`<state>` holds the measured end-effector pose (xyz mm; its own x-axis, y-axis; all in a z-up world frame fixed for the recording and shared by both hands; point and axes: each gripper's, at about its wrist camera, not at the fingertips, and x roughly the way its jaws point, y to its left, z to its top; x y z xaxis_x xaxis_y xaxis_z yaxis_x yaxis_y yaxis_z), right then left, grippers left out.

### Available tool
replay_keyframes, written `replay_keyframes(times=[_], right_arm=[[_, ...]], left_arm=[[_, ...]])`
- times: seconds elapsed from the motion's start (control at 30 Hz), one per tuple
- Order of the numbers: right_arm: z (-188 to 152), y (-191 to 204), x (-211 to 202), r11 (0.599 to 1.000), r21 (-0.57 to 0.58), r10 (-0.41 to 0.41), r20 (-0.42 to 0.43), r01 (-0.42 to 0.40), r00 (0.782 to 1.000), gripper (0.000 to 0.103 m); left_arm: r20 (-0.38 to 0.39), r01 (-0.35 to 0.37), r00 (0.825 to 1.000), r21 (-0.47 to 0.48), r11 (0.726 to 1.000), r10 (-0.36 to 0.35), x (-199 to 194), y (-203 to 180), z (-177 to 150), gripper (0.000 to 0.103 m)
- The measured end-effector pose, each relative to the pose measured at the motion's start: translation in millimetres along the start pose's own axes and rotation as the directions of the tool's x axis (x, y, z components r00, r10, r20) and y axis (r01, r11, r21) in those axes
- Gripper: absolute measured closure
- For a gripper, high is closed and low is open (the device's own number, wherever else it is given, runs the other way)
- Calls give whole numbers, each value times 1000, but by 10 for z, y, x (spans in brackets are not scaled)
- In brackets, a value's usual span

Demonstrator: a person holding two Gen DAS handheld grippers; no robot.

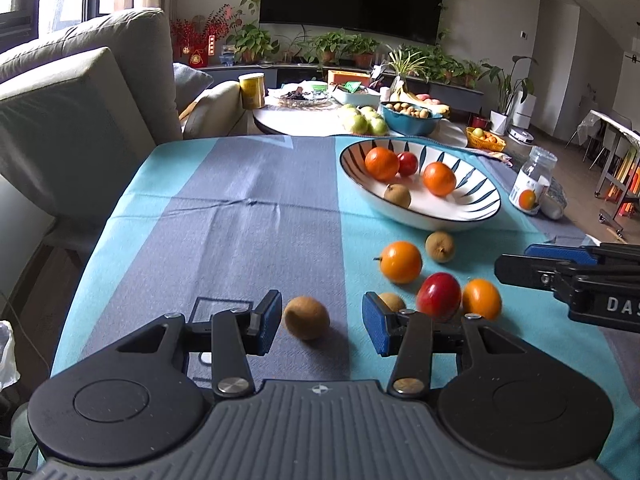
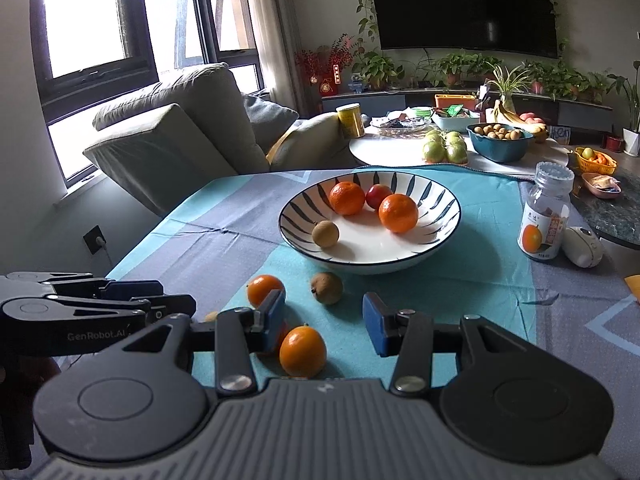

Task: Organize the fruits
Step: 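Withdraw both grippers from the bowl toward the remaining fruit, then grasp a kiwi with the left gripper while the right gripper grasps an orange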

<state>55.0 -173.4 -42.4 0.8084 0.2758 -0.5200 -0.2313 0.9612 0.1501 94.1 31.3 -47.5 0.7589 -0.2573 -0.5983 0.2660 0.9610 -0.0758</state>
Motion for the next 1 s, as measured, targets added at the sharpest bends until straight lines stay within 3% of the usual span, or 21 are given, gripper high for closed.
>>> replay_keyframes(times=[0.6,0.8,1.0], right_arm=[[-158,118,145,999,-5,-38,-78,38,996,24],[-187,113,230,999,1,-46,-105,46,993,24],[-200,104,201,999,10,-37,-104,39,994,25]], left_arm=[[-32,-25,999,-23,999,25,149,23,-31,62],[-29,-22,999,-24,999,21,145,28,-32,77],[-2,-11,1000,-10,1000,11,61,-10,-13,77]])
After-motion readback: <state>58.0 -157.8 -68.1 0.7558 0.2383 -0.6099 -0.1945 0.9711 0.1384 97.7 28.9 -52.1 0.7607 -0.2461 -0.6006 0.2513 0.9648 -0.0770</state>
